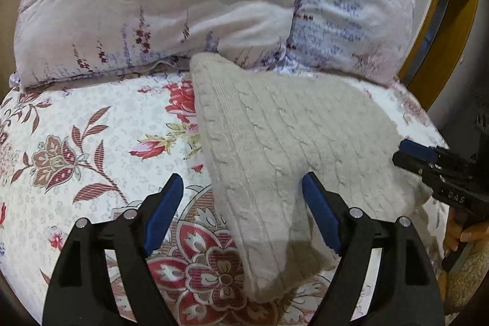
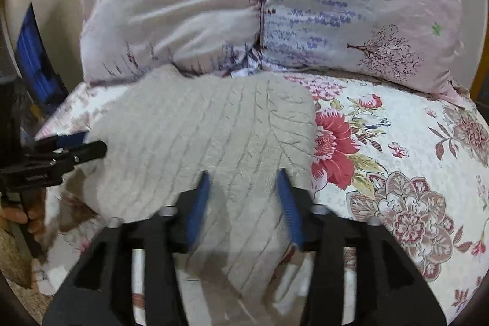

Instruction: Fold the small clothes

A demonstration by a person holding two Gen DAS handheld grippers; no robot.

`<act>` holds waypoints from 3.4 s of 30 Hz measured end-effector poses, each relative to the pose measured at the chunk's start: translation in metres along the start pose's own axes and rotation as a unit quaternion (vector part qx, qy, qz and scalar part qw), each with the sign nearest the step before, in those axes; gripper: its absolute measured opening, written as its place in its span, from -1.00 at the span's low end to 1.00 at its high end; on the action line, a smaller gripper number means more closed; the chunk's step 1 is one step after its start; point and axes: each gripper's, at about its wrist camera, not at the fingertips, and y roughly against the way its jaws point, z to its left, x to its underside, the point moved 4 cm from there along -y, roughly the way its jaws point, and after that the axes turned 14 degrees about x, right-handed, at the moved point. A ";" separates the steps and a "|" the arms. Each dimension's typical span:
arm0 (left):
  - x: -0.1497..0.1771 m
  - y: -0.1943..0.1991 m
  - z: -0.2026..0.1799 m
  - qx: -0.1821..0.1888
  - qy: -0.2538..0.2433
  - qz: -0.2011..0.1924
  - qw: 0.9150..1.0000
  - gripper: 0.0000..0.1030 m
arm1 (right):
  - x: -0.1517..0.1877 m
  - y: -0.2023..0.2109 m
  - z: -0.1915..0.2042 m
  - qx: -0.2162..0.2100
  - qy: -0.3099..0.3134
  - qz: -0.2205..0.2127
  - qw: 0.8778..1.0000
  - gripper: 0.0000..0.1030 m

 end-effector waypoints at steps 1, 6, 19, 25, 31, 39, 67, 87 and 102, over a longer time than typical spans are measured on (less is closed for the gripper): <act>0.002 0.006 0.000 0.002 0.000 -0.009 1.000 0.60 | 0.001 0.004 -0.001 0.004 -0.003 -0.008 1.000 0.29; 0.012 0.024 0.004 0.001 0.006 -0.033 0.999 0.88 | 0.007 0.024 -0.012 0.014 -0.027 -0.033 0.999 0.47; 0.051 0.043 0.007 -0.042 0.045 -0.008 0.998 0.96 | 0.048 0.051 -0.010 0.100 -0.049 -0.048 0.993 0.97; 0.063 0.039 -0.020 -0.062 -0.002 0.020 0.998 0.96 | 0.060 0.041 0.003 0.055 -0.061 0.006 0.997 0.97; 0.069 0.020 -0.033 -0.097 -0.027 0.061 0.993 0.96 | 0.069 0.028 0.017 0.064 -0.058 0.041 0.995 0.97; 0.073 0.011 -0.026 -0.100 -0.014 0.078 0.992 0.96 | 0.069 0.024 0.032 0.087 -0.027 0.041 0.995 0.97; 0.071 0.007 -0.023 -0.106 -0.017 0.070 0.992 0.97 | 0.075 0.011 0.032 0.116 -0.022 0.067 0.991 0.97; 0.071 0.007 -0.024 -0.106 -0.017 0.070 0.992 0.97 | 0.075 0.011 0.032 0.114 -0.020 0.066 0.991 0.97; 0.071 0.007 -0.024 -0.106 -0.017 0.069 0.992 0.97 | 0.074 0.011 0.032 0.114 -0.020 0.066 0.991 0.97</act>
